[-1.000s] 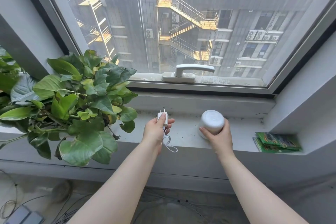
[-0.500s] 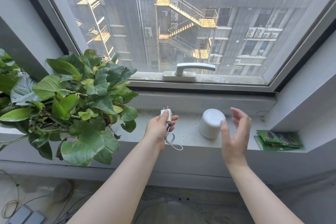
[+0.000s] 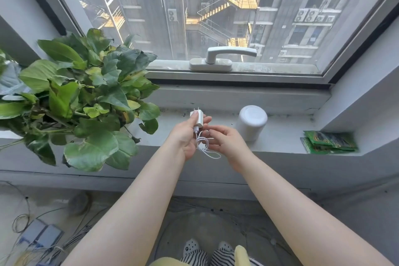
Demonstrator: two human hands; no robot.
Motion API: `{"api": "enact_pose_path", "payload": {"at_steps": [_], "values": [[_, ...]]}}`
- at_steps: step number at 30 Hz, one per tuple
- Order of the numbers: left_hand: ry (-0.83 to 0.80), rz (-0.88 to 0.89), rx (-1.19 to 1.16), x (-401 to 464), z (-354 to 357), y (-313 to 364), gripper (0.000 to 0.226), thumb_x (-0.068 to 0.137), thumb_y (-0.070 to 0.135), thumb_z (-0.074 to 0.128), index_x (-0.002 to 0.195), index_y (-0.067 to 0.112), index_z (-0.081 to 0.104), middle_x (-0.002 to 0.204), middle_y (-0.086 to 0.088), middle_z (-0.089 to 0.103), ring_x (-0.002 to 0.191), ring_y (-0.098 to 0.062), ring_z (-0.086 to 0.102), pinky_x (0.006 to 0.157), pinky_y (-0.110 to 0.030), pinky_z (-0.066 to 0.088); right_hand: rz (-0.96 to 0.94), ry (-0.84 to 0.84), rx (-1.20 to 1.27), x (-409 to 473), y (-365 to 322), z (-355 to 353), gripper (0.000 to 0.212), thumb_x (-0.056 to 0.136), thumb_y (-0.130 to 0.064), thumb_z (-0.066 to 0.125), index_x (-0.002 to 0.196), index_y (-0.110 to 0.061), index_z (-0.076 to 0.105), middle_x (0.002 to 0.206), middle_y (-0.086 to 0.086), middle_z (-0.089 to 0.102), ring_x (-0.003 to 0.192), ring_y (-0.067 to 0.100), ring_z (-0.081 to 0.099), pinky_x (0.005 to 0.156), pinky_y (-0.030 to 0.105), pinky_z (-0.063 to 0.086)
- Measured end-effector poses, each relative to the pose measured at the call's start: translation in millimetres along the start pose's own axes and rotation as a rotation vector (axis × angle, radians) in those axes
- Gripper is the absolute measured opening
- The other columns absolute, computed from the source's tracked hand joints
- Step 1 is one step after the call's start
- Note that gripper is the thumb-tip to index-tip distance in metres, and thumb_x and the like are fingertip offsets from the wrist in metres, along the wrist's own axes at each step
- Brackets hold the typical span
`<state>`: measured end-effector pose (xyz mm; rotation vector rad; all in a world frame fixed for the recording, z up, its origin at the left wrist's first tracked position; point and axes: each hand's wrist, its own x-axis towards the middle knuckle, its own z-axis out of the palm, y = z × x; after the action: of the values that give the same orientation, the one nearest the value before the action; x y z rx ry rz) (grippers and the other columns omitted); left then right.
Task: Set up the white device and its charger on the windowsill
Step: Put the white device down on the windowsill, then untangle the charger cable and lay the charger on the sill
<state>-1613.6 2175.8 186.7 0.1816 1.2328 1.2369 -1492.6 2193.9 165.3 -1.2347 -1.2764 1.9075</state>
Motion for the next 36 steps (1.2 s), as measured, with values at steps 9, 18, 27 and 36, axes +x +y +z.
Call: {"api": "enact_pose_path", "payload": {"at_steps": [9,18,27,36], "values": [[-0.002,-0.014,-0.038,-7.9,-5.2,-4.0,0.031,0.101,0.033,0.038,0.086,0.015,0.059,0.092,0.006,0.064,0.067,-0.006,0.045,0.061,-0.019,0.044,-0.08,0.149,0.018,-10.8,8.6,-8.0,0.008,0.089,-0.004,0.063,0.094,-0.01,0.063,0.086,0.014,0.07,0.072,0.018,0.068,0.07,0.024,0.058],[-0.101,-0.061,-0.317,-15.4,-7.7,-2.6,0.02,0.1,0.025,0.042,0.095,0.009,0.054,0.103,-0.006,0.067,0.072,-0.01,0.051,0.073,-0.021,0.048,-0.036,0.046,-0.041,-33.0,8.7,-7.9,0.038,0.085,-0.025,0.071,0.115,-0.019,0.048,0.107,0.005,0.073,0.09,0.016,0.071,0.082,0.032,0.055],[-0.058,-0.059,-0.502,-17.2,0.3,0.1,0.024,0.101,0.024,0.04,0.096,0.004,0.052,0.1,-0.014,0.065,0.09,-0.023,0.064,0.086,-0.033,0.054,-0.196,0.051,-0.23,-42.4,4.2,1.9,0.031,0.078,-0.009,0.076,0.099,-0.015,0.055,0.085,0.008,0.073,0.07,0.016,0.062,0.069,0.029,0.048],[-0.002,0.072,-0.133,-18.5,-6.0,-1.4,0.01,0.097,0.017,0.05,0.094,0.009,0.055,0.089,-0.004,0.063,0.082,-0.016,0.06,0.072,-0.031,0.052,-0.199,0.059,-0.006,-36.8,-1.2,-8.1,0.007,0.085,0.004,0.065,0.091,-0.001,0.063,0.084,0.005,0.075,0.074,0.007,0.068,0.07,0.018,0.052]]}}
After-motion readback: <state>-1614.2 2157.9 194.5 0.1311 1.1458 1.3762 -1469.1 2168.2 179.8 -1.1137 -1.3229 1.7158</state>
